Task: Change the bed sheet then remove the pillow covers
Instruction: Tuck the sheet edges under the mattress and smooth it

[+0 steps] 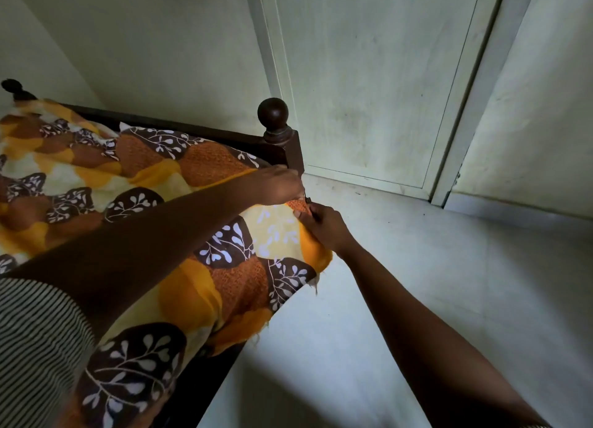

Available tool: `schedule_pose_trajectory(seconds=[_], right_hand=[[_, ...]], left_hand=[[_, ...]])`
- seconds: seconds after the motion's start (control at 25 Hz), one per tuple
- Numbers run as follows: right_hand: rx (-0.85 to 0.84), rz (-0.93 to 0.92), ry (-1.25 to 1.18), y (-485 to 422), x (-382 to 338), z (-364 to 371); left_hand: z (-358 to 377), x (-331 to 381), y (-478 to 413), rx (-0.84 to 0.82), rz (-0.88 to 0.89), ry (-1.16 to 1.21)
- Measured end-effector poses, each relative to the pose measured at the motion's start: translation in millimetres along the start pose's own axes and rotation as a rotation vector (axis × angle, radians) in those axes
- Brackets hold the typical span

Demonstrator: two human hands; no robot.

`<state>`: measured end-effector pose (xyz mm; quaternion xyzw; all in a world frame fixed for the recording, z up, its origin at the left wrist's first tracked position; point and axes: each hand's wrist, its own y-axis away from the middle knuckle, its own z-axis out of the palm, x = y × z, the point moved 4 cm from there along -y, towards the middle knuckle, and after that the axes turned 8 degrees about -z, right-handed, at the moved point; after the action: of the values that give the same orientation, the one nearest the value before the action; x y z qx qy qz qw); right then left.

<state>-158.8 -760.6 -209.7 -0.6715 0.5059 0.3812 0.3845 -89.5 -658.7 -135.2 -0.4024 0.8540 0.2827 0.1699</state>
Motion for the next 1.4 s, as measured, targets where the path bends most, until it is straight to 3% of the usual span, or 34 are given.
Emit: schedule_pose_trajectory(seconds=[0.16, 0.28, 0.32, 0.36, 0.44, 0.56, 0.64, 0.68, 0.8, 0.84, 0.92, 1.04, 1.12, 1.2, 1.32, 1.4], right_hand=[[-0.11, 0.081, -0.084, -8.7, 3.4, 0.1], [-0.228, 0.132, -0.275, -7.7, 9.5, -9.6], [-0.256, 0.147, -0.326, -8.7, 11.9, -10.9], [-0.277, 0.161, -0.363, -9.3, 14.2, -11.8], [-0.321, 0.185, -0.426, -7.6, 16.1, -14.1], [-0.403, 0.28, -0.493, -2.9, 18.0, -14.3], [-0.447, 0.364, -0.554, -0.3, 18.7, -11.4], [-0.456, 0.4, -0.581, 0.8, 18.5, -9.5], [-0.407, 0.436, -0.597, 4.1, 15.9, -8.9], [-0.353, 0.418, -0.588, 5.2, 16.3, -10.1], [-0.188, 0.302, -0.427, 6.5, 19.2, -16.4], [0.038, 0.064, 0.014, 15.6, 16.7, -26.6], [0.043, 0.004, 0.111, 21.4, 12.1, -28.4], [-0.028, -0.024, 0.187, 21.6, 4.9, -24.9], [-0.073, -0.056, 0.483, 1.3, 6.1, -14.9], [-0.148, 0.03, 0.517, -11.6, 9.9, -8.6]], left_hand=[[-5.1, 13.9, 31.0, 0.28, -0.154, 0.566], [-5.3, 59.1, 90.1, 0.63, -0.512, 1.086], [0.7, 81.2, 104.7, 0.648, -0.651, 1.325], [11.5, 103.0, 111.2, 0.599, -0.794, 1.632], [32.9, 146.9, 109.8, 0.303, -1.017, 2.329], [44.3, 196.3, 92.9, -0.107, -0.953, 2.914], [39.7, 211.8, 76.3, -0.053, -0.902, 3.131], [38.7, 213.8, 66.7, 0.116, -0.91, 3.236], [42.0, 208.5, 52.7, 0.751, -0.917, 3.397], [47.6, 208.4, 47.9, 0.84, -0.903, 3.427], [54.7, 211.7, 43.1, 0.866, -0.983, 3.41], [57.6, 220.7, 39.4, 0.802, -1.131, 3.412], [61.6, 223.2, 34.3, 0.74, -1.133, 3.438], [61.2, 216.6, 30.2, 0.597, -1.024, 3.424], [60.0, 216.3, 34.8, 0.128, -0.796, 3.415], [61.2, 220.0, 54.8, -0.268, -0.703, 3.207]])
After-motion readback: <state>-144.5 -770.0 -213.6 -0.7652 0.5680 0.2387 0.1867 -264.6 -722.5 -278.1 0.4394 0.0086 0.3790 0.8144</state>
